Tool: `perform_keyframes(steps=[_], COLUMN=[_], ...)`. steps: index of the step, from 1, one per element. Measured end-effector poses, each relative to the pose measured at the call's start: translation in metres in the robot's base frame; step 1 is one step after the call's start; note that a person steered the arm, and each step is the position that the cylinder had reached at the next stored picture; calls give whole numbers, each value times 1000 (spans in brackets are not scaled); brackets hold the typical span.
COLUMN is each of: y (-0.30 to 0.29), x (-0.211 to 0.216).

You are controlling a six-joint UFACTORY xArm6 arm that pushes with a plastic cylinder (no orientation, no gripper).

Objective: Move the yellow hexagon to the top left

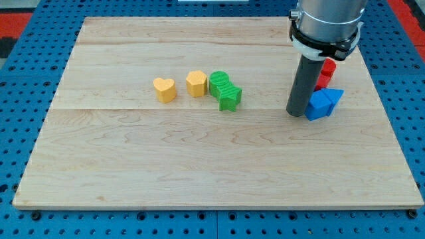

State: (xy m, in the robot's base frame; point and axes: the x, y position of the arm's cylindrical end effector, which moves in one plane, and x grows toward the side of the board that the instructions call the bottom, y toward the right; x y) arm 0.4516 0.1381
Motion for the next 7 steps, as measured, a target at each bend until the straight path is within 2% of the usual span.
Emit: perform_keyframes(steps=[1,2,3,4,5,6,7], y=[-8,-75,-133,-127,-170,-182,-215], x=[0,27,21,-22,-48,-62,-96])
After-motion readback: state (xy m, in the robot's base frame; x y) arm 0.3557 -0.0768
